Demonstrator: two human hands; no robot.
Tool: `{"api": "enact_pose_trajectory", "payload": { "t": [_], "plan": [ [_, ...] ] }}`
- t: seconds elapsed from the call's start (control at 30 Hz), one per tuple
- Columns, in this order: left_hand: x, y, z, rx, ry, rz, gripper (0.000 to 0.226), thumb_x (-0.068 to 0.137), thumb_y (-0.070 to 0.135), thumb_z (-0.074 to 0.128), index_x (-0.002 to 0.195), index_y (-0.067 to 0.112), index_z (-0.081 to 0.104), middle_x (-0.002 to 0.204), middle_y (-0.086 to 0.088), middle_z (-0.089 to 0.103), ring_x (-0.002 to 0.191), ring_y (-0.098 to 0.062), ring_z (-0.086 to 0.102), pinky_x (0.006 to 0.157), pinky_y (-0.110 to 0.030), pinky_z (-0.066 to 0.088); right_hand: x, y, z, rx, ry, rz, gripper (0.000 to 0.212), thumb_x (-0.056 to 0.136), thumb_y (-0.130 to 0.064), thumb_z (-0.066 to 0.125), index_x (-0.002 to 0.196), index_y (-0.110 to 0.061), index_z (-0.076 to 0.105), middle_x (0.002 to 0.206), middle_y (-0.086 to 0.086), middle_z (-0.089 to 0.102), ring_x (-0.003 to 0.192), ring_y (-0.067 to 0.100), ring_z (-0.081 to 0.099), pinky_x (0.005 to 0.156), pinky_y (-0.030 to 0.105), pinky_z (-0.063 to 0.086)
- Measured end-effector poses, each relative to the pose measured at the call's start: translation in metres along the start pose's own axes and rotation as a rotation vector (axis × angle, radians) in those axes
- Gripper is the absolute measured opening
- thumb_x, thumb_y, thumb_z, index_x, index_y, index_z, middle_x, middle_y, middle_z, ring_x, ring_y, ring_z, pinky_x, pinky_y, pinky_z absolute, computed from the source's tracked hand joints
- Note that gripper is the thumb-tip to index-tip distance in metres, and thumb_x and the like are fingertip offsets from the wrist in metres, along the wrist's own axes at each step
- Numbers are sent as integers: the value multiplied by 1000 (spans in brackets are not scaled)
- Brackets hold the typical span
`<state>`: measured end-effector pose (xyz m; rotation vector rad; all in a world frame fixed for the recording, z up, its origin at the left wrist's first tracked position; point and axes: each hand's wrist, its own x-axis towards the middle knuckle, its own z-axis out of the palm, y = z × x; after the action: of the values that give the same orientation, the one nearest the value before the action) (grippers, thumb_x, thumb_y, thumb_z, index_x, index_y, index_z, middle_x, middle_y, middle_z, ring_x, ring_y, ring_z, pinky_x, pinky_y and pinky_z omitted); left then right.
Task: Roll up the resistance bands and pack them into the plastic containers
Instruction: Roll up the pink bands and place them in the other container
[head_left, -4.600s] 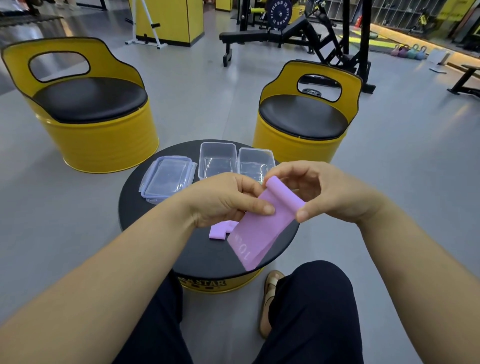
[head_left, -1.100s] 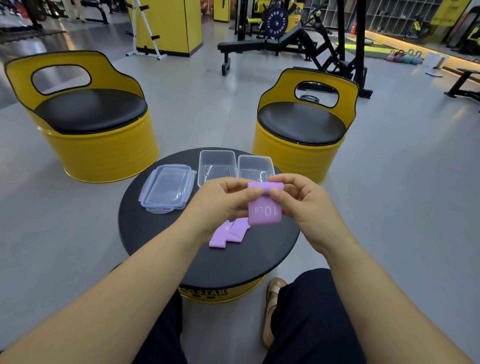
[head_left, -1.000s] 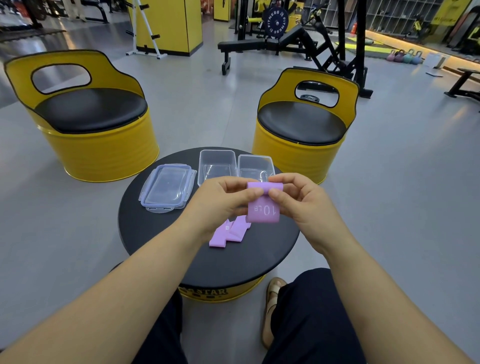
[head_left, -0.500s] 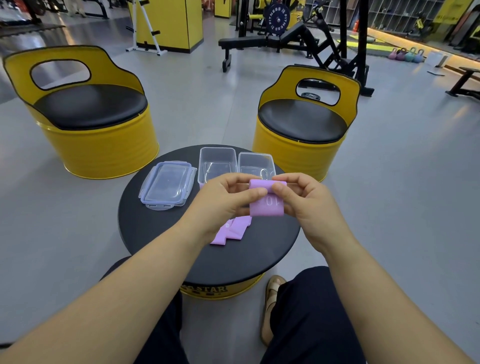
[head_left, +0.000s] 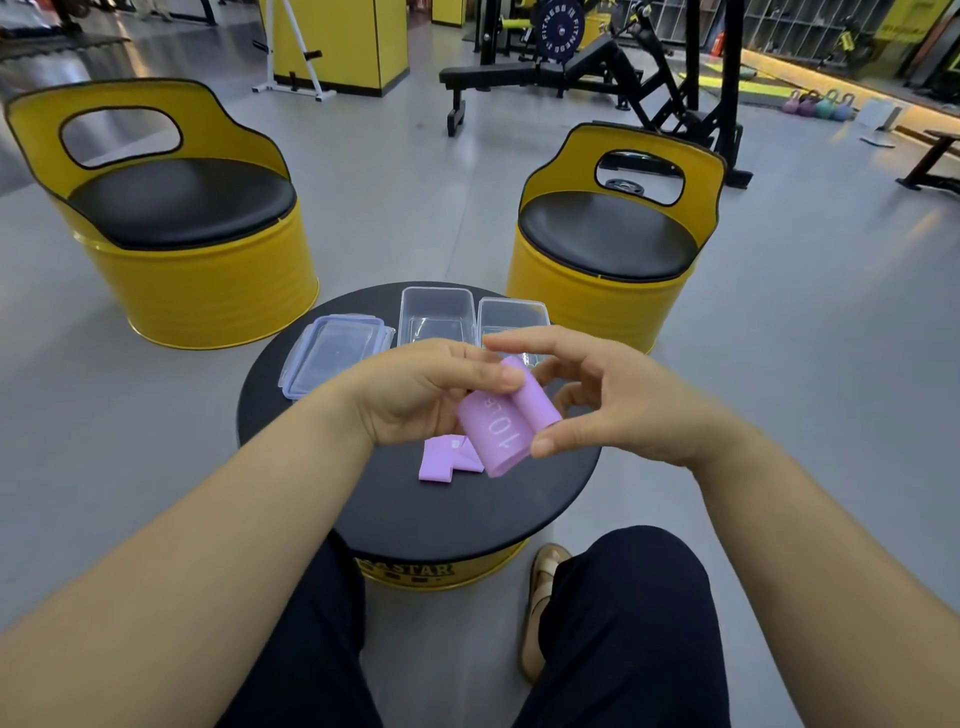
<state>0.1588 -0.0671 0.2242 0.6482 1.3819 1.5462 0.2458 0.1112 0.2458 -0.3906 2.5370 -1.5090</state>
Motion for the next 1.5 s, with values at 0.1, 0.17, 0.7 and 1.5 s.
{"api": "enact_pose_trajectory", "payload": {
  "t": [0.1, 0.17, 0.7, 1.5],
  "plan": [
    [0, 1, 0, -31, -94, -13, 29, 60, 30, 81, 80, 10, 75, 78, -5, 70, 71, -14, 68, 68, -24, 56, 1, -6, -1, -41, -24, -9, 60, 63, -29, 83, 118, -35, 59, 118, 6, 60, 99, 31, 57, 82, 54, 50],
    [1, -2, -1, -64, -121, -11, 37, 57, 33, 85, 82, 8, 75, 80, -6, 71, 73, -15, 69, 67, -25, 55, 0, -6, -2, -31, -11, -24, 56, 62, -27, 83, 113, -36, 62, 112, 17, 61, 94, 38, 55, 80, 57, 48],
    [0, -1, 2, 267, 130, -15, 8, 58, 15, 79, 64, 18, 75, 72, -1, 69, 71, -15, 65, 72, -23, 55, -8, 11, -3, 197, 52, -33, 51, 48, -24, 82, 95, -37, 71, 102, -13, 69, 94, 17, 61, 84, 45, 53],
    [2, -17, 15, 5, 161, -81, 27, 68, 20, 64, 84, -1, 67, 89, -17, 64, 64, -15, 65, 55, -23, 53, -6, 14, 3, -185, 68, -77, 59, 61, -27, 86, 111, -32, 55, 105, 1, 58, 85, 13, 55, 73, 32, 53]
  ]
}}
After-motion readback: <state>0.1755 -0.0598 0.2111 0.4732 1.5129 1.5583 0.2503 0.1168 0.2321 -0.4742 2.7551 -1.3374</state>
